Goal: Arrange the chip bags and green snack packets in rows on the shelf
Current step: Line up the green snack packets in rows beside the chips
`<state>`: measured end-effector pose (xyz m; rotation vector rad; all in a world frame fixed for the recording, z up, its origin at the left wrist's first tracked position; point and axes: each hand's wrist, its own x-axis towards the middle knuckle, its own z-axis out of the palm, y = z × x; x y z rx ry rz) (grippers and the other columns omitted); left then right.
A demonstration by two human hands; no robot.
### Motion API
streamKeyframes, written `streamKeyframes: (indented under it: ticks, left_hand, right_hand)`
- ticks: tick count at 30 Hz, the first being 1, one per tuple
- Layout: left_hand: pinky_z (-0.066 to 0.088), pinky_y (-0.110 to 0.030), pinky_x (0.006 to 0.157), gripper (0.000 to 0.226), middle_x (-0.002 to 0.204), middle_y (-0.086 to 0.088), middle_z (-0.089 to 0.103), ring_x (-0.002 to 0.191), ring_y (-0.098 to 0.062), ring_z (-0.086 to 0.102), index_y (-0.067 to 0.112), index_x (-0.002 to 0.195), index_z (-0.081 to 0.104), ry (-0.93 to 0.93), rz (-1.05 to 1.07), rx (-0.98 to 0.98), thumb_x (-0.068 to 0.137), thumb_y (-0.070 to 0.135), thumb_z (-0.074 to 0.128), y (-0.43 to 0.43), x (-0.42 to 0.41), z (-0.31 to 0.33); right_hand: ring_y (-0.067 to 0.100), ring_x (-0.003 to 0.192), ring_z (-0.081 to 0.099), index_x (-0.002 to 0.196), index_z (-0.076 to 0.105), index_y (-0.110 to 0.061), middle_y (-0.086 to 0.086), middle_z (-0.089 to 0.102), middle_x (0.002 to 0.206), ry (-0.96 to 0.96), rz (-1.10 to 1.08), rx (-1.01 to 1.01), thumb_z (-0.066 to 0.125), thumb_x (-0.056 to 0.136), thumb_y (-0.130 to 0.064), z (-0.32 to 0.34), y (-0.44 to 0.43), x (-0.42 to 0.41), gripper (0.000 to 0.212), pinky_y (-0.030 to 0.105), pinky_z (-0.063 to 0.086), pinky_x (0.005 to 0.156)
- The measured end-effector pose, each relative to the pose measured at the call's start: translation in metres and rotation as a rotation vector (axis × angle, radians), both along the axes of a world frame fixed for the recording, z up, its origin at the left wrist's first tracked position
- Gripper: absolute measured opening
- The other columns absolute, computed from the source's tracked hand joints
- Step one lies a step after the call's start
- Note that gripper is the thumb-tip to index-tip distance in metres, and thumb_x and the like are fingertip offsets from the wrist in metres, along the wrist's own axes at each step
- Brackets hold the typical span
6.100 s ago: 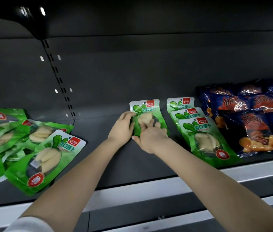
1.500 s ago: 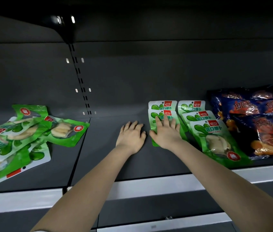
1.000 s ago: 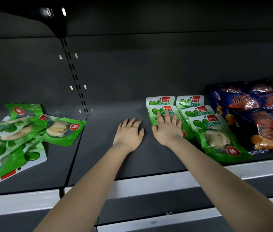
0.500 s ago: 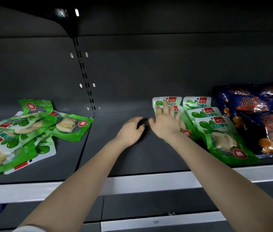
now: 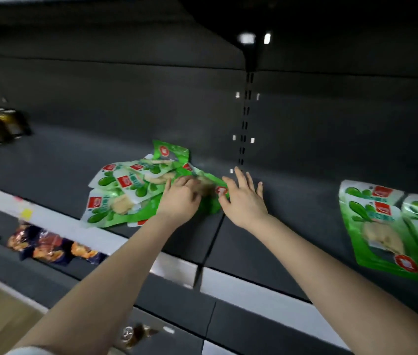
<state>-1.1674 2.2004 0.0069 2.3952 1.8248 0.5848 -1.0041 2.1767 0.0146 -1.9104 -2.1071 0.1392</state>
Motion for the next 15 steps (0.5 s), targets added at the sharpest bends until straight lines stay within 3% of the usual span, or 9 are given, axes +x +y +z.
streamKeyframes:
  ticks: [4,9,15]
  left_hand:
    - [0.006,-0.038,0.116,0.049,0.150,-0.005,0.032,0.141,-0.020,0.022,0.013,0.140,0.039,-0.007,0.127,0.013,0.094,0.026,0.046,-0.006,-0.047,-0.003]
    - [0.003,-0.045,0.118,0.061,0.158,-0.002,0.015,0.146,-0.022,0.007,0.018,0.147,0.026,-0.002,0.259,-0.058,0.095,0.046,0.039,-0.020,-0.085,-0.010]
    - [0.001,-0.044,0.119,0.067,0.160,-0.006,0.004,0.147,-0.024,-0.003,0.011,0.150,0.012,-0.131,0.407,-0.083,0.097,0.049,0.027,-0.016,-0.087,-0.016]
  right_hand:
    - [0.029,0.147,-0.002,0.147,0.028,-0.022,0.004,-0.002,0.160,-0.014,0.114,-0.003,0.034,0.099,-0.035,-0.005,0.015,-0.039,0.050,0.054,-0.001,0.116]
    - [0.027,0.147,0.000,0.149,0.024,-0.022,0.002,-0.001,0.160,-0.022,0.242,0.032,0.033,0.101,-0.037,-0.013,0.033,-0.090,0.052,0.053,0.001,0.116]
    - [0.022,0.147,0.001,0.150,0.023,-0.021,-0.002,0.003,0.160,0.021,0.294,0.095,0.032,0.101,-0.031,-0.002,0.065,-0.135,0.052,0.054,0.002,0.117]
